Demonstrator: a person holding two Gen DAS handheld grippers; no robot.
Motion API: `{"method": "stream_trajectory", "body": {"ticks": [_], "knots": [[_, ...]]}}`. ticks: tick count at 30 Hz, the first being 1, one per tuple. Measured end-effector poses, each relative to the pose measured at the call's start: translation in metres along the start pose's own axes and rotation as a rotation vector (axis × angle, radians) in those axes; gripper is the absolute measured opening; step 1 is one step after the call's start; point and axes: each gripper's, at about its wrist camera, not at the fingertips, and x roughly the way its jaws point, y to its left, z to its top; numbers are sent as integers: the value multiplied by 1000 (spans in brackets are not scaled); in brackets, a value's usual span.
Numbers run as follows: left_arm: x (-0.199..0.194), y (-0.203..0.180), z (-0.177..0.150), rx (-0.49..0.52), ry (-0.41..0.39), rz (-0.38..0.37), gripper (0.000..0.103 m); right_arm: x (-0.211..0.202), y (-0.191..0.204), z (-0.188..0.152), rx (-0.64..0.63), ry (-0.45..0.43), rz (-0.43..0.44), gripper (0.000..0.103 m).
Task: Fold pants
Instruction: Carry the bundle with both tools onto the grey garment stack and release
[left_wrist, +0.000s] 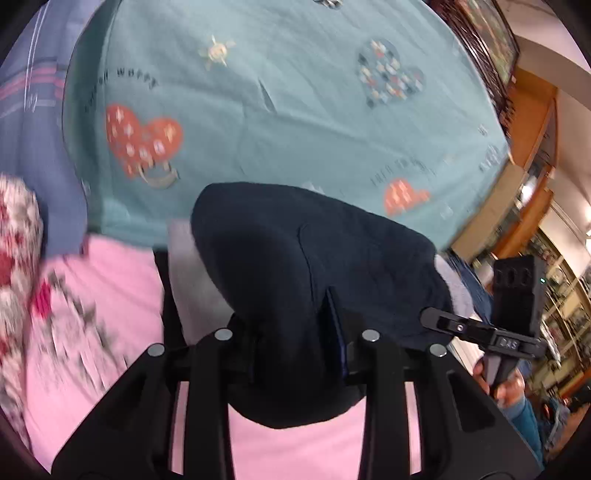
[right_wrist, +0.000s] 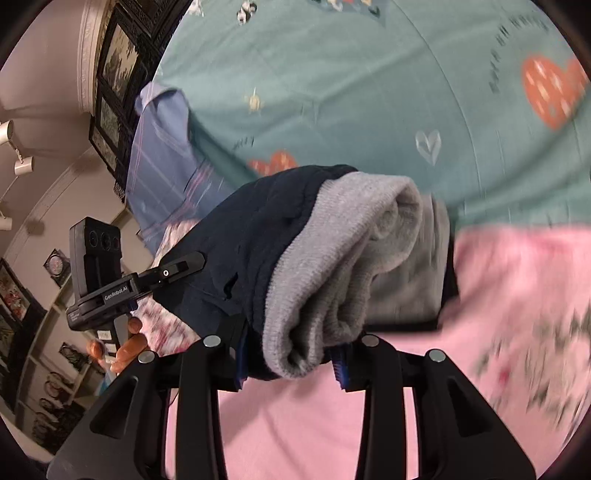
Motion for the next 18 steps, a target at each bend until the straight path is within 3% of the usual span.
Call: {"method": "stream_trajectory", "body": {"ticks": [2, 4, 6, 7, 8, 11, 13, 14, 16, 18], "knots": [[37, 21, 24, 13, -14, 72, 40, 31, -20, 27, 18, -17, -12, 36], [78, 45, 27, 6, 19, 98, 45, 70, -49, 37, 49, -1, -65, 36], [136, 84, 10, -58, 109, 167, 47, 118, -91, 31, 111, 65, -197, 38], [163, 99, -3, -85, 173, 217, 49, 148, -119, 19, 191, 148, -267, 41], [187, 113, -20, -117, 219, 253, 54, 163, -135, 9, 235, 181, -282, 47], [176, 115, -33, -104, 92, 216, 63, 160, -138, 2, 193, 109, -237, 56], [172, 119, -31, -106, 105, 227, 75, 158, -138, 4, 178, 134, -223, 57], [166, 121, -27, -120, 116, 252, 81, 153, -137, 6, 200, 138, -213, 58], [145, 125, -21, -136, 95, 291, 81, 134, -132, 11, 257, 123, -227, 67], [111, 118, -15, -115, 52, 360, 81, 97, -114, 23, 246, 31, -222, 68]]}}
